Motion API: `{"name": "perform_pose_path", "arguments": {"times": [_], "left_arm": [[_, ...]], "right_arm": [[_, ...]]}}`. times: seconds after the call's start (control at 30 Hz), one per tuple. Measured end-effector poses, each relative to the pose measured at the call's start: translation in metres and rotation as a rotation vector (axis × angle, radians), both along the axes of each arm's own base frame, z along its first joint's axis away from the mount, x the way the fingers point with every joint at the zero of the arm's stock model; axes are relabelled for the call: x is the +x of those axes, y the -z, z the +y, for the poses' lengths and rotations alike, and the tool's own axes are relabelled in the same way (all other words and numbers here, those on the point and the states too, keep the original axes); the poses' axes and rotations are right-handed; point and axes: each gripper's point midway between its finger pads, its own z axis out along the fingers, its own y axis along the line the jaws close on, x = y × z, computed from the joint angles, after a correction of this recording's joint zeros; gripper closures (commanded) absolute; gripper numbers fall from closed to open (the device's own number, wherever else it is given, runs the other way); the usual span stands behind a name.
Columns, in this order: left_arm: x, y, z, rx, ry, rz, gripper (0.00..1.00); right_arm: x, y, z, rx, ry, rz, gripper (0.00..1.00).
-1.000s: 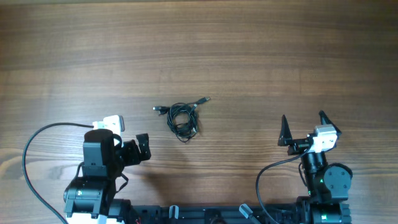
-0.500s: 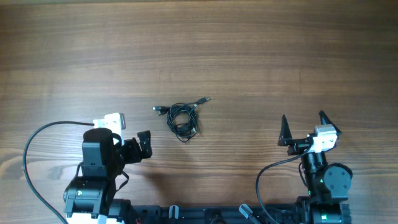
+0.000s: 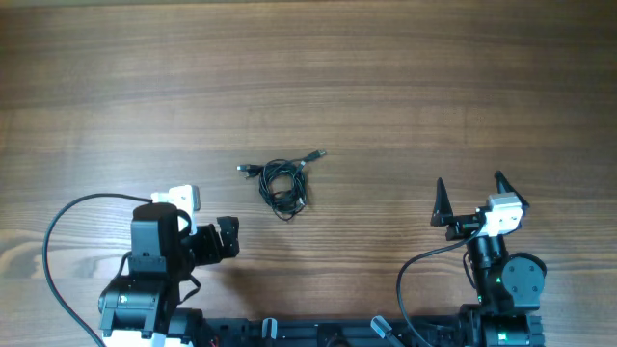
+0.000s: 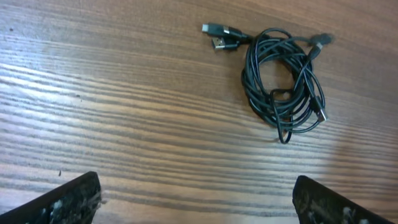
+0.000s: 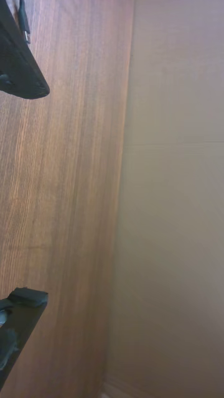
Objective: Untangle cables
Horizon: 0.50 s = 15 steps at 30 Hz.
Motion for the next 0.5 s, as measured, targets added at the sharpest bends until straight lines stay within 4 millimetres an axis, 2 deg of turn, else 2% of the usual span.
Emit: {"name": "perform_pose_path", "arguments": {"times": [0.5], "left_arm": [[-0.0009,-0.0004,-0.0053,-0.012,0.023,0.0,0.0]], "right_arm": [[0.0,0.0,0.0,0.0,0.0,0.0,0.0]]}}
